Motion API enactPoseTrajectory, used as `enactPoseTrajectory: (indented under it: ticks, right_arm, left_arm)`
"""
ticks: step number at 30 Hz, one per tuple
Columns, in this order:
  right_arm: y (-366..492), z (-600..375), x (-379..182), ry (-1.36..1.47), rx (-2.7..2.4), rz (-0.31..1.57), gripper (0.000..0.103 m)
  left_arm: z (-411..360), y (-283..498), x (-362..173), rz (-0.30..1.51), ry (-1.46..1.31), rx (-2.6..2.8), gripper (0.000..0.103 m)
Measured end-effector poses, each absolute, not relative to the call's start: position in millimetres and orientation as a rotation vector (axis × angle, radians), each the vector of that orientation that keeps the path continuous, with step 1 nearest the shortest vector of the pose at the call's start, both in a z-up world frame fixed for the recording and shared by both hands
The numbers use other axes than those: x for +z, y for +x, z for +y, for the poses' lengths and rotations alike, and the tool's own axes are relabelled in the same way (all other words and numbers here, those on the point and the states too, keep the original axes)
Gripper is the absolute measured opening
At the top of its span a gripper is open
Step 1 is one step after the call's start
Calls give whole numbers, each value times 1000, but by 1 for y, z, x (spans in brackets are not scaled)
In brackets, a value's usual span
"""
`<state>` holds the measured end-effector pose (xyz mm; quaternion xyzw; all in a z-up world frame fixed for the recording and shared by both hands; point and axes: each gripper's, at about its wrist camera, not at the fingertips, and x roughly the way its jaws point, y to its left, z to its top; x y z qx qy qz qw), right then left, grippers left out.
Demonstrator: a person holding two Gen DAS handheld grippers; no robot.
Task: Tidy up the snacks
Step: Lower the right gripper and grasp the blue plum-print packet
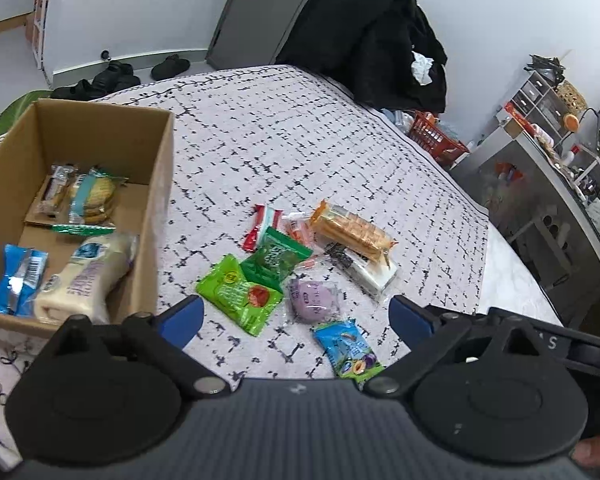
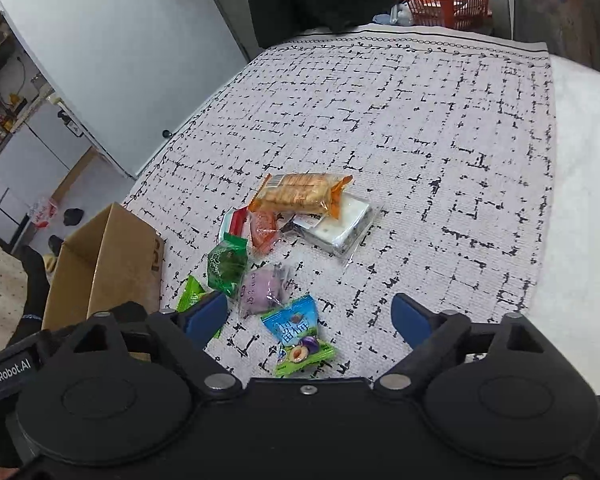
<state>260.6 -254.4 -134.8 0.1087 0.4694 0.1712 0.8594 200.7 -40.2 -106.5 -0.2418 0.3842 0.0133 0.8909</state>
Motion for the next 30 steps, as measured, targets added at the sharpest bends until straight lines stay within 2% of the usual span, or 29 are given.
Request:
enactPoseTrajectory:
  ticks: [4,5,7,9,11,14,16,20,22,24,26,30]
  right_arm:
    - [270,-259,-147,290,375,1019,74]
    - [272,-259,-150,296,377,1029,73]
    - [273,-258,-155,298,385,1050,73]
    - [274,-257,-161,292,390,1074,72]
    - [276,-256,-167,290,398,1105,66]
    - [278,-254,-175,284,412,1142,66]
    - [278,-252,-178,271,428,1155,65]
    - [279,-243,-185,236,459,1192,58]
    - [280,-238,-190,228,477,1212,50]
    - [281,-231,-197,202,477,1236,37]
    - [281,-226,-203,194,472,1251,20]
    - [284,-232,-203,253,451,1226,14]
  left_arm:
    - [-47,208,-116,818,-486,30,85]
    - [-49,211,-120,831,-481,36,83]
    - [-50,215,-128,852,-484,44,72]
    - [-51,219,-135,867,-489,62,67]
    - [-52,223,-140,871,-479,84,65]
    - [-54,229,-145,871,-478,114,61]
    - [-54,230,-148,866,-485,141,54]
    - [-54,230,-151,858,-495,193,50]
    - [-54,230,-154,863,-503,206,49]
    - [-54,230,-157,871,-502,214,49]
    - [-55,231,-160,878,-499,220,49]
    - [-53,237,-165,895,-508,239,49]
